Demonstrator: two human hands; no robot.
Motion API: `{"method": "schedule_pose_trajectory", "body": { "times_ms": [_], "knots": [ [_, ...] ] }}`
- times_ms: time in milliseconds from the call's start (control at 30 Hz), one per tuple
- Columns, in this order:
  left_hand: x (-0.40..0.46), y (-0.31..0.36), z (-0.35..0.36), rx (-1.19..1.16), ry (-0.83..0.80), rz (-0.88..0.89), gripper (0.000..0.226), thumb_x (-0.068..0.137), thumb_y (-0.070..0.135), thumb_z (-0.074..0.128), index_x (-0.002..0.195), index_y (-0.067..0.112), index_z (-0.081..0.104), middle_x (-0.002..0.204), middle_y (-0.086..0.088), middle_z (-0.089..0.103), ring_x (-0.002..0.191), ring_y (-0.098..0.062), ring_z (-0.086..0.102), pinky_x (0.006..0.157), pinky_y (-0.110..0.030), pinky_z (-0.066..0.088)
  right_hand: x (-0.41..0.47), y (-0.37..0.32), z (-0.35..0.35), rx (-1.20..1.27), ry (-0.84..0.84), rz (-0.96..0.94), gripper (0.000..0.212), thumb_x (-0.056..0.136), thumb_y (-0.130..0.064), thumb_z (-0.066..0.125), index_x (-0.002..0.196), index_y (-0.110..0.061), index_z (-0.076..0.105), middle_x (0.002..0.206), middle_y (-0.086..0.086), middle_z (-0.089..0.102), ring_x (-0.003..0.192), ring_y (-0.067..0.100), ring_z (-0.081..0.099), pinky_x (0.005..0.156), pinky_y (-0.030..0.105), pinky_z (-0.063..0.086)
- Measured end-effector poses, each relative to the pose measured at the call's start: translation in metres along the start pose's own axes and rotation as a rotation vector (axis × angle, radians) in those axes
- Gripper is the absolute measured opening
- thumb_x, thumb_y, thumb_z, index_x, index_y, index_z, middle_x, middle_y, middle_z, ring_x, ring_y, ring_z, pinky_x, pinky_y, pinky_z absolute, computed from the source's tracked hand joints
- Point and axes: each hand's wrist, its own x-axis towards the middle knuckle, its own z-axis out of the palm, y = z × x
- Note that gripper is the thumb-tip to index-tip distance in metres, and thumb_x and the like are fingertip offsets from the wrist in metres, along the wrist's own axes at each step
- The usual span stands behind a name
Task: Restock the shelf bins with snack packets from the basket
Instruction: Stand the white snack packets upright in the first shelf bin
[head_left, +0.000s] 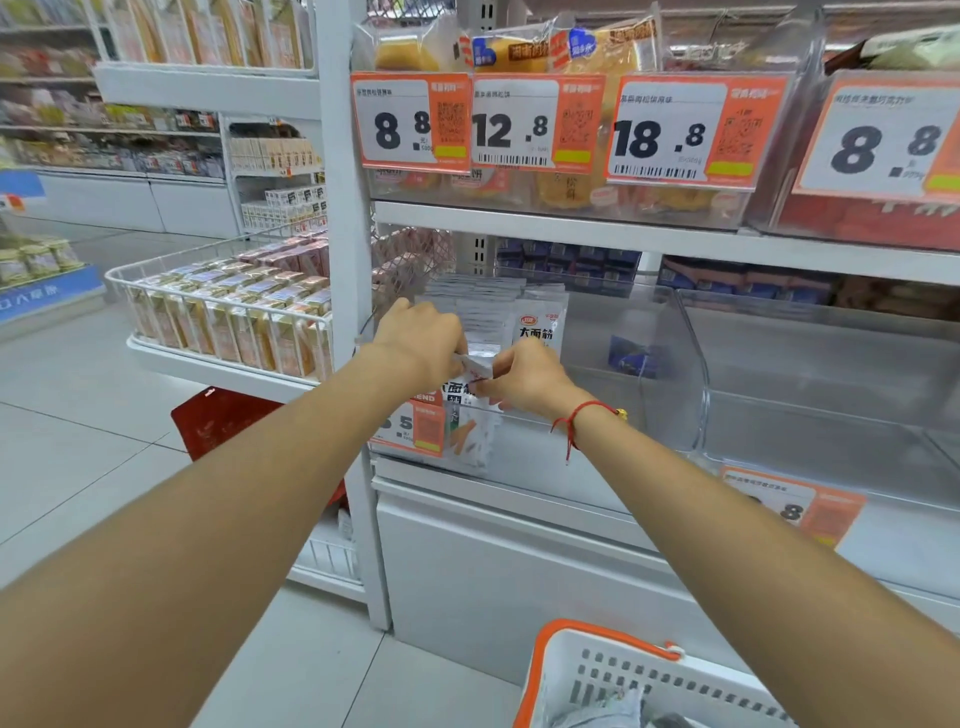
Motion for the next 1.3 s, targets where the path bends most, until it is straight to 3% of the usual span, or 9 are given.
{"method": "schedule_pose_trajectory", "body": {
  "times_ms": [233, 300, 433, 600, 667, 767, 933, 1133, 1300],
  "knots": [
    [-0.006, 0.000, 0.004, -0.051, 0.022, -0.052, 0.037, 0.095, 0.036, 0.052, 0.131, 0.026, 0.056, 0.126, -0.003, 0.061, 0.124, -0.025, 0.047, 0.101, -0.037, 0.031, -0.005, -0.005, -0.006, 0.178, -0.085, 0.075, 0.027, 0.078, -0.013, 0.076, 0.099, -0.002, 0.065, 0.091, 0.013, 0.064, 0.077, 0.020, 0.061, 0.083, 0.041, 0.056],
    [-0.012, 0.001, 0.002, -0.138, 0.040, -0.090, 0.042, 0.095, 0.032, 0.053, 0.137, 0.025, 0.050, 0.132, -0.002, 0.058, 0.127, -0.025, 0.046, 0.103, -0.037, 0.033, -0.013, -0.006, -0.008, 0.291, -0.116, 0.110, 0.052, 0.078, -0.011, 0.076, 0.124, -0.002, 0.054, 0.111, 0.013, 0.061, 0.091, 0.022, 0.060, 0.074, 0.031, 0.056],
    [-0.028, 0.003, -0.013, -0.234, 0.136, -0.155, 0.039, 0.093, 0.023, 0.055, 0.132, 0.026, 0.054, 0.129, 0.000, 0.060, 0.124, -0.025, 0.048, 0.097, -0.035, 0.038, -0.032, -0.007, -0.016, 0.244, -0.020, 0.082, 0.064, 0.082, -0.016, 0.072, 0.138, -0.009, 0.043, 0.131, 0.008, 0.049, 0.116, 0.023, 0.053, 0.096, 0.037, 0.048],
    [-0.061, 0.029, -0.039, -0.475, 0.147, -0.189, 0.032, 0.092, 0.023, 0.055, 0.124, 0.025, 0.058, 0.119, 0.007, 0.064, 0.110, -0.021, 0.058, 0.082, -0.031, 0.045, -0.072, -0.003, -0.036, 0.281, 0.137, 0.026, 0.025, 0.084, -0.016, 0.070, 0.108, -0.015, 0.065, 0.099, 0.001, 0.061, 0.089, 0.017, 0.059, 0.085, 0.035, 0.052],
    [-0.076, 0.044, -0.042, -0.539, 0.106, -0.193, 0.028, 0.091, 0.023, 0.054, 0.118, 0.027, 0.062, 0.114, 0.007, 0.066, 0.105, -0.021, 0.060, 0.076, -0.028, 0.043, -0.097, 0.001, -0.041, 0.342, 0.122, 0.013, 0.011, 0.085, -0.011, 0.068, 0.096, -0.015, 0.068, 0.085, 0.002, 0.065, 0.073, 0.015, 0.062, 0.072, 0.030, 0.053],
    [-0.099, 0.070, -0.038, -0.614, 0.037, -0.183, 0.023, 0.090, 0.024, 0.055, 0.109, 0.030, 0.066, 0.111, 0.005, 0.068, 0.103, -0.023, 0.062, 0.084, -0.032, 0.049, -0.138, 0.011, -0.047, 0.332, 0.081, 0.029, 0.010, 0.087, -0.006, 0.063, 0.094, -0.010, 0.070, 0.072, 0.002, 0.064, 0.058, 0.012, 0.059, 0.056, 0.019, 0.047],
    [-0.135, 0.120, -0.015, -0.711, -0.075, -0.205, 0.026, 0.090, 0.019, 0.052, 0.110, 0.029, 0.067, 0.115, 0.006, 0.067, 0.109, -0.022, 0.059, 0.092, -0.033, 0.047, -0.193, 0.051, -0.048, 0.220, 0.060, 0.182, 0.018, 0.086, -0.008, 0.062, 0.073, -0.021, 0.066, 0.068, 0.004, 0.066, 0.057, 0.012, 0.061, 0.057, 0.020, 0.048],
    [-0.176, 0.195, 0.042, -0.765, -0.384, -0.180, 0.030, 0.091, 0.017, 0.050, 0.113, 0.029, 0.066, 0.124, 0.002, 0.062, 0.116, -0.024, 0.056, 0.098, -0.032, 0.045, -0.261, 0.123, -0.038, 0.205, -0.056, 0.413, 0.009, 0.088, -0.014, 0.063, 0.087, -0.009, 0.071, 0.068, 0.003, 0.066, 0.055, 0.010, 0.060, 0.055, 0.021, 0.048],
    [-0.199, 0.250, 0.093, -0.790, -0.670, -0.116, 0.033, 0.093, 0.016, 0.046, 0.119, 0.006, 0.064, 0.126, -0.013, 0.061, 0.113, -0.035, 0.058, 0.090, -0.038, 0.049, -0.307, 0.192, -0.018, 0.132, -0.283, 0.595, 0.021, 0.089, -0.015, 0.062, 0.099, 0.002, 0.068, 0.074, 0.006, 0.063, 0.057, 0.010, 0.056, 0.049, 0.015, 0.044]
  ]
}}
